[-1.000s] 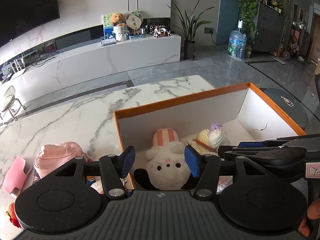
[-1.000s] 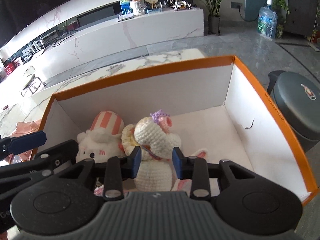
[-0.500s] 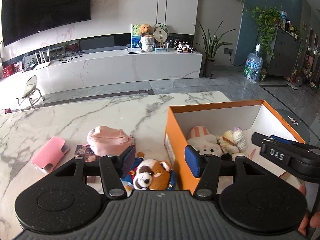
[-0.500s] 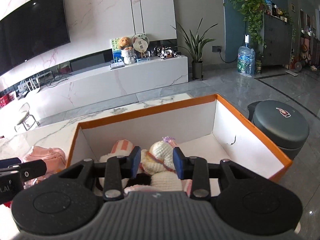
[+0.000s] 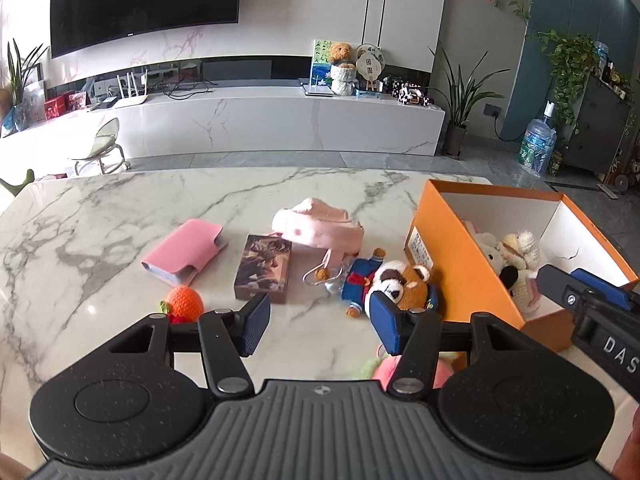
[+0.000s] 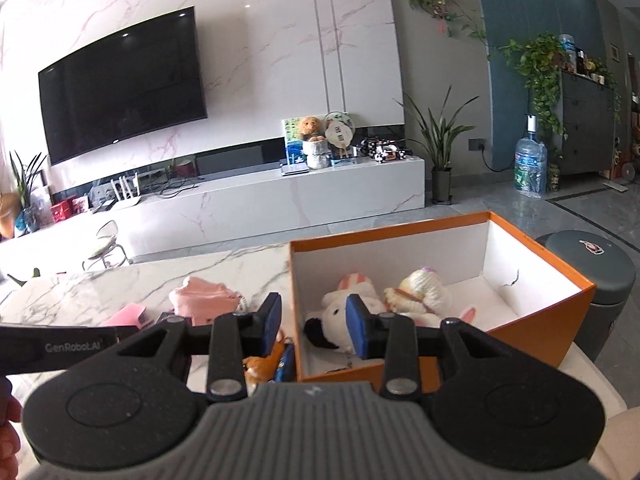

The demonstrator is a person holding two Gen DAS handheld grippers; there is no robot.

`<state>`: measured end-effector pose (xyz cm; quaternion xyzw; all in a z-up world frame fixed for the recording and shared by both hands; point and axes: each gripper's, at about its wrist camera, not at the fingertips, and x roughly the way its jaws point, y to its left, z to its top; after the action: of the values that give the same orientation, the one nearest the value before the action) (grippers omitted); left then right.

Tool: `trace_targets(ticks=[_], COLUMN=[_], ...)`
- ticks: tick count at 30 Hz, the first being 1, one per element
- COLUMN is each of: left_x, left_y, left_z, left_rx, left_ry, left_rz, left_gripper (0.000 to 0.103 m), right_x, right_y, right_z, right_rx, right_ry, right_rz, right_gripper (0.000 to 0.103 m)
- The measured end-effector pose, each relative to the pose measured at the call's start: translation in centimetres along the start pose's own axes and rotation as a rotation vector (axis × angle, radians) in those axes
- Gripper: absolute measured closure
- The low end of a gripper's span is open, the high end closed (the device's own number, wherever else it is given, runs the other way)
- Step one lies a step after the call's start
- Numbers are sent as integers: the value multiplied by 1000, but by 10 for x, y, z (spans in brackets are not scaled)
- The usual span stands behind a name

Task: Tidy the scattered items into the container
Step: 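Move both tools back toward the remaining toys on the table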

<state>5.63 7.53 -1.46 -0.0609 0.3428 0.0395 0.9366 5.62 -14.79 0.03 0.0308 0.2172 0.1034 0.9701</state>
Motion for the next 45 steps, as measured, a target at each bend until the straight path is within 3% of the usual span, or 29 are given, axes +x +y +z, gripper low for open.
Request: trace_targets(ticks=[9,18,22,32,41,45], left_x=[-1,11,23,73,123,137], left_y=[25,33,33,31,33,30], left_z=[-27,-29,-23,4,11,10], left_rx=[-27,-42,-34,22,51,60], left_ry=[44,44,49,64,127,152], left_rz=[32,0,-12,-58,-115,-142], left_gripper=[38,38,39,53,55,55], right_x=[3,18,34,89,132,145], right_y=[40,52,56,77,88,93], right_z=[-40,-46,-44,-43,-43,-46], right_rx=[-152,-191,-216,-386,-489,-534], right_ry=[107,135,144,174,197,188], right_rz=[49,55,59,36,8,-6], right_gripper=[64,63,63,63,64,48])
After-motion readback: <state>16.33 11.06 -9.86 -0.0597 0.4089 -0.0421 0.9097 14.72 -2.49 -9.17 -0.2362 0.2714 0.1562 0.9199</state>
